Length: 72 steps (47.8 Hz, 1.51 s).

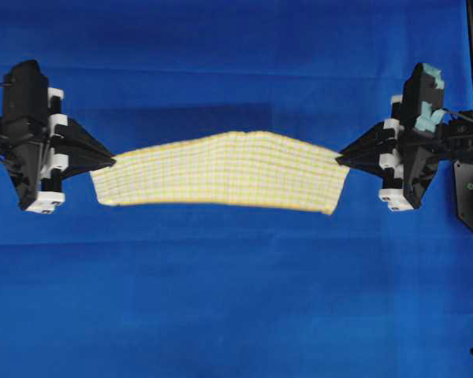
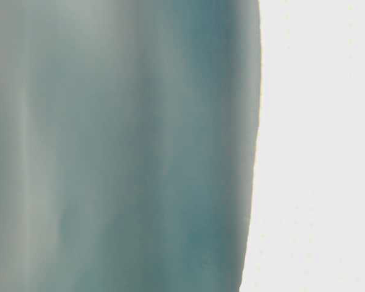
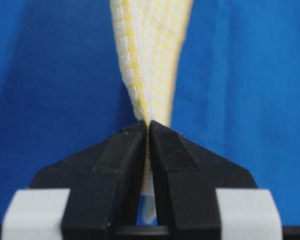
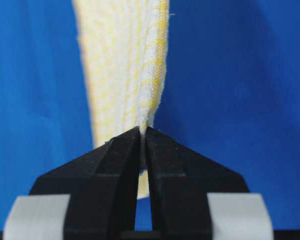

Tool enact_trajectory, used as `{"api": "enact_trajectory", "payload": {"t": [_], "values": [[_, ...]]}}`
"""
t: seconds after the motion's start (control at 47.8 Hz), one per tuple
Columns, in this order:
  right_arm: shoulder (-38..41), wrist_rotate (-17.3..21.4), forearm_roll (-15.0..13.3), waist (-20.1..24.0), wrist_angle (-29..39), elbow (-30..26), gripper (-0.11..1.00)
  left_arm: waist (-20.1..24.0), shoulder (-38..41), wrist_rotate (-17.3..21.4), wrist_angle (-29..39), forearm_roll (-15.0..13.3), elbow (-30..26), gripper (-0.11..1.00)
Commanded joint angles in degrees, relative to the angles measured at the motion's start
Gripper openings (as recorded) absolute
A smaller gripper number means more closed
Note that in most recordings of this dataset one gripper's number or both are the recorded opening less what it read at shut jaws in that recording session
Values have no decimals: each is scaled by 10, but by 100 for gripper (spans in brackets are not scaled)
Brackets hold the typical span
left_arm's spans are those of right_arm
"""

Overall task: Fold the yellow towel.
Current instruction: 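Lift the strip and rotate it vertical, right gripper moving to top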

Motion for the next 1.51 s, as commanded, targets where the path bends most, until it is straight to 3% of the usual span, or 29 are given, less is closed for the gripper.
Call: {"api": "enact_trajectory", "payload": {"t": [0.0,0.335,0.607,1.005,1.486], "values": [[-2,0,-7,-6,-1,-18,3,-8,-4,-1,-6,-2,-5,2],[56,-1,-33,-124,-14,-64,3,-77,83,-11,-127,-2,-47,2],[119,-1,-80,-224,-14,-125,3,-110,214,-11,-173,-4,-151,2],[196,-1,-127,-274,-12,-208,3,-120,363,-8,-174,-4,-320,2],[233,-1,-162,-307,-11,-258,3,-134,443,-10,-176,-4,-427,2]]}}
